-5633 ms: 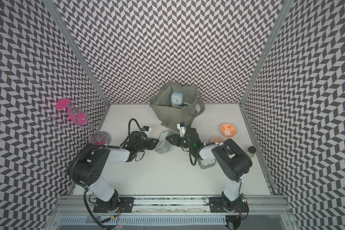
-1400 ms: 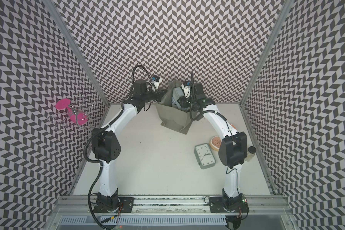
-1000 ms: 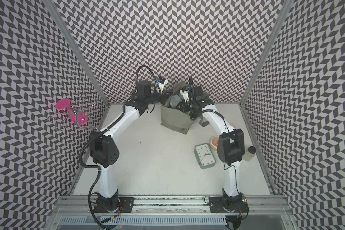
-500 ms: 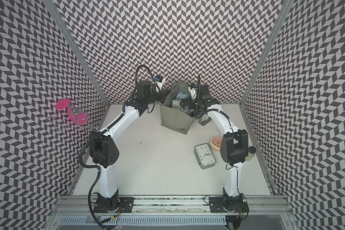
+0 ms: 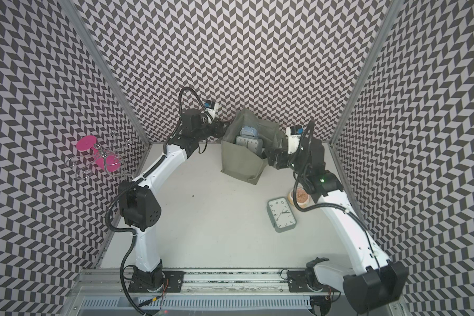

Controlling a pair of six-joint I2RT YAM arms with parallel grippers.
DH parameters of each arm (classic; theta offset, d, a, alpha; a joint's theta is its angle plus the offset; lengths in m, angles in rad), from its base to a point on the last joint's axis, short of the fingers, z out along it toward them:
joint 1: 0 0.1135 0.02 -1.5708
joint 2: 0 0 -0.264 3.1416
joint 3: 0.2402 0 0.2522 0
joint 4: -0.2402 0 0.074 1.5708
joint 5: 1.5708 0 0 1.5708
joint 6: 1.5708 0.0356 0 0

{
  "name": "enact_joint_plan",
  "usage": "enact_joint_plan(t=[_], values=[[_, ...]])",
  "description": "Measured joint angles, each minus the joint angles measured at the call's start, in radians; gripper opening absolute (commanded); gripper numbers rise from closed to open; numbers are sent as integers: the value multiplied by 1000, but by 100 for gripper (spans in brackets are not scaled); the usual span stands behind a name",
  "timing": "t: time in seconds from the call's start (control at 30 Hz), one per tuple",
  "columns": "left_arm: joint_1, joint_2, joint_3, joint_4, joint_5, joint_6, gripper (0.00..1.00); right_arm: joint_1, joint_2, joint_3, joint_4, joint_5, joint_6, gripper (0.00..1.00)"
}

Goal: Put the alarm clock into the canvas bag
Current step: Place the alarm at the canvas bag, then move the alarm to the center of the board.

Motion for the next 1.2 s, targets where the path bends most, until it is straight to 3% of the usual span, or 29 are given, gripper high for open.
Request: enact_joint_plan(t=[0.23,0.37,0.57,0.87,1.2], values=[[1,-272,-242,77,-36,-57,92,0,-131,-326,-22,81,67,99],[5,-489,-486,165,-43,-113,96,0,-130,-462,-28,96,105,99],[6,-681,-803,257,-43,-220,99,0,-82,-553,10,130,147,99],[-32,-835,-1194,350,-40,-404,99,0,112,-551,59,101,149,99],[-64,-865,-1404,422,31,-503,98,12,130,-589,140,-44,161,99]])
